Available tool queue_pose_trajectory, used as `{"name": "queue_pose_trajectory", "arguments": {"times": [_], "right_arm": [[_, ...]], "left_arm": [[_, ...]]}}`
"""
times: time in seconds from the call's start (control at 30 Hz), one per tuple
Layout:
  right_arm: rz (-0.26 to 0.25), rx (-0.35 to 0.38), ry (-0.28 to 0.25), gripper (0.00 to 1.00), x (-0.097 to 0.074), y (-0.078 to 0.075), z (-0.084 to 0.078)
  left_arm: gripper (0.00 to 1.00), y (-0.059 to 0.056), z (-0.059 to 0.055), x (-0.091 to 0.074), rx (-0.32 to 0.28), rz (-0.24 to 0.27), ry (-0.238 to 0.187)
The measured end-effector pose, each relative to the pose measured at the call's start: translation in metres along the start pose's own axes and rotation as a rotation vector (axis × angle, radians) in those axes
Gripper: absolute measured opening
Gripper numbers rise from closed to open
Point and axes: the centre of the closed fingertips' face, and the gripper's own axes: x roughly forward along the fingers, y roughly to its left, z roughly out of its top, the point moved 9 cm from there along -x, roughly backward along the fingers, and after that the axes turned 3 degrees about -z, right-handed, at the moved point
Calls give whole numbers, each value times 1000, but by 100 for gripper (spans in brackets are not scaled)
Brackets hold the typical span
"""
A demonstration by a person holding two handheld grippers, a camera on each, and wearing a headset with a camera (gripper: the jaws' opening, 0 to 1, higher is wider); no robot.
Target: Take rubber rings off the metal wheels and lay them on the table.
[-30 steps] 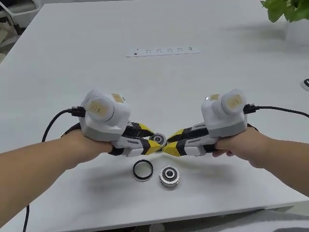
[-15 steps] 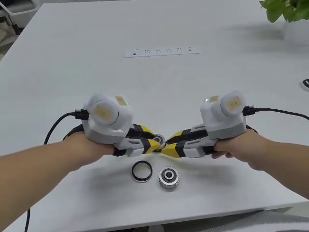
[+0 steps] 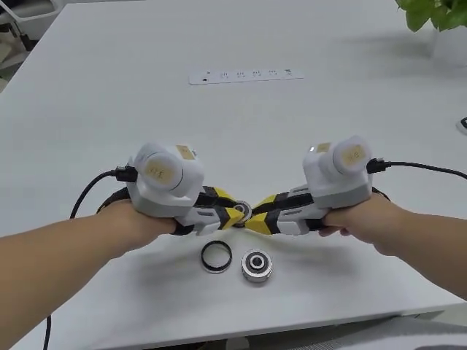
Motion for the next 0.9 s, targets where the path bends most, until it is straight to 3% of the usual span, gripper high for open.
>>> {"name": "queue_pose_trajectory", "arguments": {"times": [0.13, 0.37, 0.9], "right_arm": [[-14, 19, 6, 2, 0, 0, -3], [-19, 52, 6, 0, 0, 4, -4], [-23, 241, -54, 0, -10, -4, -7]], "left_arm": [[13, -1, 0, 0, -1, 0, -1], [13, -3, 0, 0, 7, 4, 4], [12, -3, -1, 0, 22, 19, 14]]}}
